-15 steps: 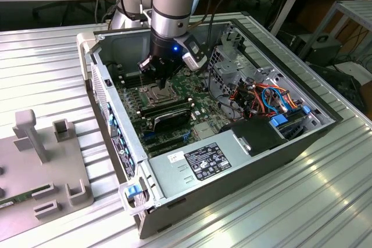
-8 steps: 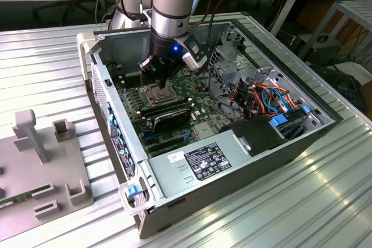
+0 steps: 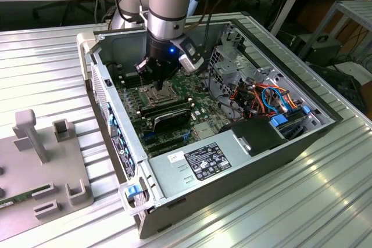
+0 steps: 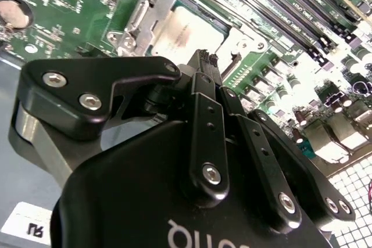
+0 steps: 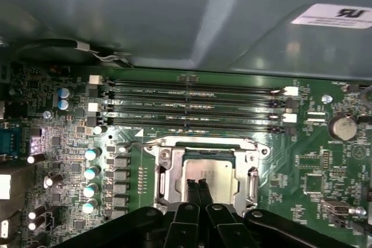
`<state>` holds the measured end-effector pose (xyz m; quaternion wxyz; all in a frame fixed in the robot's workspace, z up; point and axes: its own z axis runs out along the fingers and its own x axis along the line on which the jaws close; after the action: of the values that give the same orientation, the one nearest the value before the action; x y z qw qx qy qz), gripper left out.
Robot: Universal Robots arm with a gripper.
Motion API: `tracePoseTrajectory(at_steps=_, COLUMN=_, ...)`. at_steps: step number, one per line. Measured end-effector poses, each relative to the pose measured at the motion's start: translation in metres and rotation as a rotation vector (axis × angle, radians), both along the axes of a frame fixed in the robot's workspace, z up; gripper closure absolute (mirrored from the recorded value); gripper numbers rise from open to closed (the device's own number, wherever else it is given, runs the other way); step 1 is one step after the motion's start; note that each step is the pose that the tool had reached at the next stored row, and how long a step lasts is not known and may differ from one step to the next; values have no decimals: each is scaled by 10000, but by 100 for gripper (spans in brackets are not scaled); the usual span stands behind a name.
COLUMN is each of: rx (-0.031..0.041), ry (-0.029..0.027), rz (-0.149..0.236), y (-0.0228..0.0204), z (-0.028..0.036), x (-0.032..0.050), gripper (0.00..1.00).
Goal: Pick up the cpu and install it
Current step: 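Close the cpu cover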
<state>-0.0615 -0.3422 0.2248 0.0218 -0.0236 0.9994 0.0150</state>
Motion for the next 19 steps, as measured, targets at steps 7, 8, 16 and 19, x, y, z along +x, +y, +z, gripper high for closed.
tracePoseTrajectory(at_steps=7, rx=-53, ry=90, rz=1, y=0, z=-100, x=-73, gripper=89)
tracePoseTrajectory(at_steps=8, rx=-52, ry=92, rz=1, y=0, z=-124, x=-79, gripper=89)
tracePoseTrajectory(at_steps=16, rx=-60, ry=98, rz=1, y=-1, z=-200, x=-117, gripper=89)
tracePoseTrajectory(at_steps=19, rx=-54, ry=95, rz=1, y=0, z=-202, x=-117, gripper=89)
